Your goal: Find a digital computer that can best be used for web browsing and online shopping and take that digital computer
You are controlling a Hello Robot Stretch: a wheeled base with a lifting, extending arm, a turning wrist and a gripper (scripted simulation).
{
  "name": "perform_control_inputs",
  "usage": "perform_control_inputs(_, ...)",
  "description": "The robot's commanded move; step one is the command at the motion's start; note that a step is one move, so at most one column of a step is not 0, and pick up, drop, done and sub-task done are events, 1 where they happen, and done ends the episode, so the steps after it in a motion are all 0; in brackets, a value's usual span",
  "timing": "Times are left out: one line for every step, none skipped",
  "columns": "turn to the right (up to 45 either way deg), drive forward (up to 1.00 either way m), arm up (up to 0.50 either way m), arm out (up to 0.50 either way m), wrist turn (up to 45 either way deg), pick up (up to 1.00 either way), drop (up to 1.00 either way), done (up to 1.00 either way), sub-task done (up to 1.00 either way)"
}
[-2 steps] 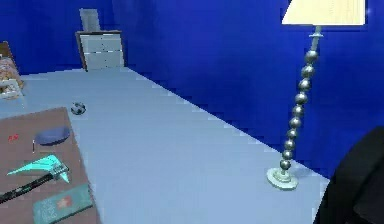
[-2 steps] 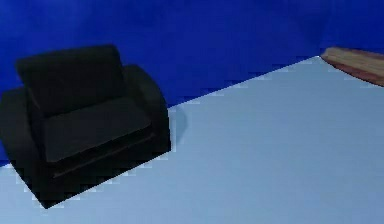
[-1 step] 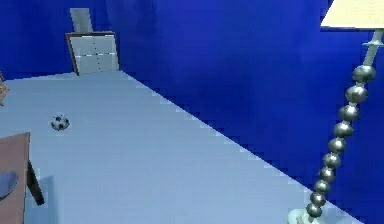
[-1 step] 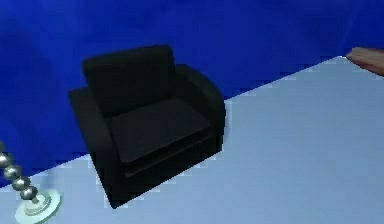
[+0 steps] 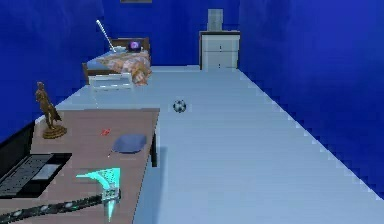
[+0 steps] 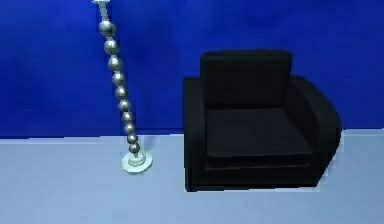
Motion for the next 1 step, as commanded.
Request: perform_control_inputs(0.0,0.6,0.0,0.0,0.0,0.0,0.0,0.0,0.0)
